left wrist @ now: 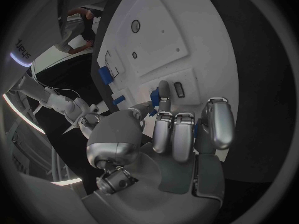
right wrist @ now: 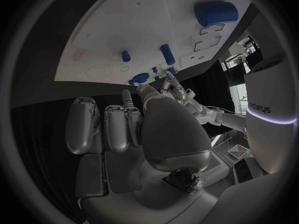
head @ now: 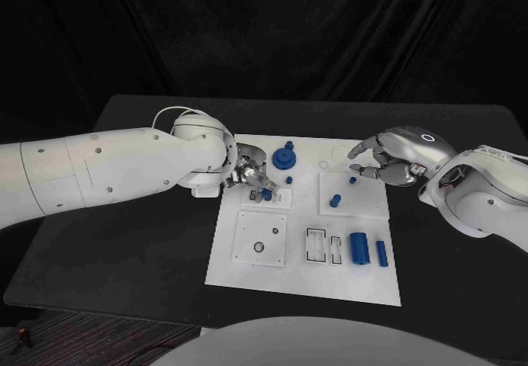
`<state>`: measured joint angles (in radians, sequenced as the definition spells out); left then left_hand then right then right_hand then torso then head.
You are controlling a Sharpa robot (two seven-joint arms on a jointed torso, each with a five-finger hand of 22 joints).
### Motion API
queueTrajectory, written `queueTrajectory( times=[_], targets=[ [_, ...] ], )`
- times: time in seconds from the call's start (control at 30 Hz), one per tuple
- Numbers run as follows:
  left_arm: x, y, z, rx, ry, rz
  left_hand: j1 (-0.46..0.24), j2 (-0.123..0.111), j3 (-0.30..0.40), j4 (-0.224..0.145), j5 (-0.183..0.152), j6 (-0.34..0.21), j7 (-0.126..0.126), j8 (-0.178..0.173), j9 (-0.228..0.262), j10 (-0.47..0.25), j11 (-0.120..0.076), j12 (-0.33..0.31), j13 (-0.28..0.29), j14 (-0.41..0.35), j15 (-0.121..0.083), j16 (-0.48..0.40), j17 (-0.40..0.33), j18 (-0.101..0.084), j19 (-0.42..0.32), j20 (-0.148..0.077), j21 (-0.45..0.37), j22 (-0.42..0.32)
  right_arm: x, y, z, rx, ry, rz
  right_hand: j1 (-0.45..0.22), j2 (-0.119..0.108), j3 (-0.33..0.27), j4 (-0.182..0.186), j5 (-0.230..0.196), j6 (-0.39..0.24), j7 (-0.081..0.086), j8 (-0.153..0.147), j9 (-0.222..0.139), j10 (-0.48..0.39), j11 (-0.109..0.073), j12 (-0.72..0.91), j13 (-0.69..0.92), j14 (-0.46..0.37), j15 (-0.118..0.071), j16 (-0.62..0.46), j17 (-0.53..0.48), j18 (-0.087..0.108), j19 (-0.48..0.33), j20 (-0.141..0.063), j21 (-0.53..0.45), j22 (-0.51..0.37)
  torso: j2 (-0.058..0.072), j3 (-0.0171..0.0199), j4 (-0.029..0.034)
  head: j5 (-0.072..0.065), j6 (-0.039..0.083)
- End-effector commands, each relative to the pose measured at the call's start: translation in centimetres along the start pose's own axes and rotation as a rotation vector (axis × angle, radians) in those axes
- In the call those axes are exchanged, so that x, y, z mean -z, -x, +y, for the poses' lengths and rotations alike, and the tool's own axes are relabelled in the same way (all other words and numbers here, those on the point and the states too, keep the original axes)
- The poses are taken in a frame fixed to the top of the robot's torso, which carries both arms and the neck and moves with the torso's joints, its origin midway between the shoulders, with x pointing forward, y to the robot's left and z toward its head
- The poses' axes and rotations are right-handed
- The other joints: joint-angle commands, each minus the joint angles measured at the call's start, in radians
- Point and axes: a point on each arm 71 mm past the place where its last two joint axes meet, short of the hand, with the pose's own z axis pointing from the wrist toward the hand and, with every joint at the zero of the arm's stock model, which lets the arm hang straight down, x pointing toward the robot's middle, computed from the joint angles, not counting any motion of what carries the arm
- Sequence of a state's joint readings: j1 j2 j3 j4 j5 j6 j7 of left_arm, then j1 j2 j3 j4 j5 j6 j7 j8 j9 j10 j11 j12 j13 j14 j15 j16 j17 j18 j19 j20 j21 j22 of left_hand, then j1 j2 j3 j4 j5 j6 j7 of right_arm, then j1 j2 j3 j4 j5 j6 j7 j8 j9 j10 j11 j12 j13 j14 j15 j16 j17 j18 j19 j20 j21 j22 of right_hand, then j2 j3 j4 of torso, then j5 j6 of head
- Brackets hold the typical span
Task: Assemble the parts on the task board
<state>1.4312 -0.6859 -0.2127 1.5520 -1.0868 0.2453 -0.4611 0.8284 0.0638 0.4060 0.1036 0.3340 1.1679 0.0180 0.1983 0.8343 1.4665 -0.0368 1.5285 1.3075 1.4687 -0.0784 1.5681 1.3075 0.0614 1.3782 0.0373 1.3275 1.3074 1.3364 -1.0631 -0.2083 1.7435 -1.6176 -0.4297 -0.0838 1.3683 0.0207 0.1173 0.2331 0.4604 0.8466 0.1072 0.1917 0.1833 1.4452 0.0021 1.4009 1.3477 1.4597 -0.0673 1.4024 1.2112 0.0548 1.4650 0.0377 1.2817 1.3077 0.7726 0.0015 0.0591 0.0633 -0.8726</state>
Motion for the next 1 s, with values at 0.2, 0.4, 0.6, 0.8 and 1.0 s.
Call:
queueTrajectory(
  times=[0.2,0.4,0.6,0.8,1.0],
  targets=[
    [-0.01,-0.25,-0.10,-0.004,-0.005,0.017,-0.019,-0.003,-0.013,0.013,-0.060,0.006,0.007,-0.013,-0.006,0.064,0.001,-0.004,0.222,0.102,0.001,0.003,0.263,0.007,-0.001,-0.001,-0.007,0.132,0.02,-0.14,-0.09,0.001,-0.017,0.007,0.012,-0.001,0.005,0.002,0.005,0.005,-0.002,-0.006,-0.001,-0.005,-0.002,-0.002,-0.009,0.049,0.000,-0.006,-0.001,0.008,0.002,0.004,-0.002,0.179,0.001,0.0000,0.0005,0.001,0.000],
    [0.04,-0.22,0.00,0.000,-0.003,0.010,-0.053,-0.013,-0.060,0.055,-0.133,0.015,0.009,-0.020,-0.009,0.065,0.002,-0.004,0.223,0.102,0.003,0.003,0.263,0.007,0.001,0.001,-0.011,0.136,0.02,-0.15,-0.11,0.001,-0.017,0.008,0.012,-0.001,0.005,0.002,0.005,0.005,-0.002,-0.006,-0.001,-0.005,-0.002,-0.002,-0.009,0.049,0.000,-0.006,-0.001,0.008,0.002,0.004,-0.002,0.179,0.000,-0.0005,0.0004,0.003,0.000],
    [0.10,-0.17,0.12,0.006,-0.002,0.001,-0.073,-0.011,-0.119,0.106,-0.191,0.036,0.005,-0.016,-0.003,0.067,0.001,-0.001,0.225,0.102,0.001,0.003,0.263,0.007,0.006,0.000,-0.011,0.142,0.03,-0.18,-0.14,0.001,-0.019,0.009,0.012,-0.002,0.007,0.001,0.006,0.006,-0.001,-0.006,-0.002,-0.006,-0.001,-0.005,-0.012,0.049,0.000,-0.007,-0.002,0.008,0.002,0.004,-0.003,0.179,0.000,-0.0004,0.0003,0.004,0.000],
    [0.14,-0.21,0.16,0.006,-0.001,0.003,-0.055,-0.005,-0.139,0.113,-0.178,0.066,-0.007,0.014,0.026,0.069,-0.008,0.000,0.227,0.102,-0.005,0.003,0.263,0.006,0.010,-0.005,-0.011,0.146,0.04,-0.21,-0.15,0.001,-0.020,0.010,0.012,-0.002,0.007,0.001,0.006,0.006,-0.001,-0.006,-0.002,-0.006,-0.001,-0.005,-0.012,0.049,0.000,-0.007,-0.002,0.008,0.002,0.004,-0.003,0.179,0.000,0.0000,0.0000,0.007,0.000],
    [0.17,-0.23,0.10,0.007,-0.004,0.001,-0.047,-0.002,-0.144,0.114,-0.176,0.072,-0.010,0.024,0.038,0.071,-0.011,0.002,0.229,0.102,-0.008,0.003,0.263,0.006,0.013,-0.007,-0.009,0.148,0.04,-0.23,-0.18,0.001,-0.021,0.010,0.012,-0.003,0.008,0.001,0.006,0.006,-0.001,-0.007,-0.003,-0.008,-0.001,-0.007,-0.015,0.049,0.000,-0.007,-0.003,0.008,0.002,0.004,-0.003,0.179,0.000,0.0001,-0.0006,0.007,0.000]
  ],
)
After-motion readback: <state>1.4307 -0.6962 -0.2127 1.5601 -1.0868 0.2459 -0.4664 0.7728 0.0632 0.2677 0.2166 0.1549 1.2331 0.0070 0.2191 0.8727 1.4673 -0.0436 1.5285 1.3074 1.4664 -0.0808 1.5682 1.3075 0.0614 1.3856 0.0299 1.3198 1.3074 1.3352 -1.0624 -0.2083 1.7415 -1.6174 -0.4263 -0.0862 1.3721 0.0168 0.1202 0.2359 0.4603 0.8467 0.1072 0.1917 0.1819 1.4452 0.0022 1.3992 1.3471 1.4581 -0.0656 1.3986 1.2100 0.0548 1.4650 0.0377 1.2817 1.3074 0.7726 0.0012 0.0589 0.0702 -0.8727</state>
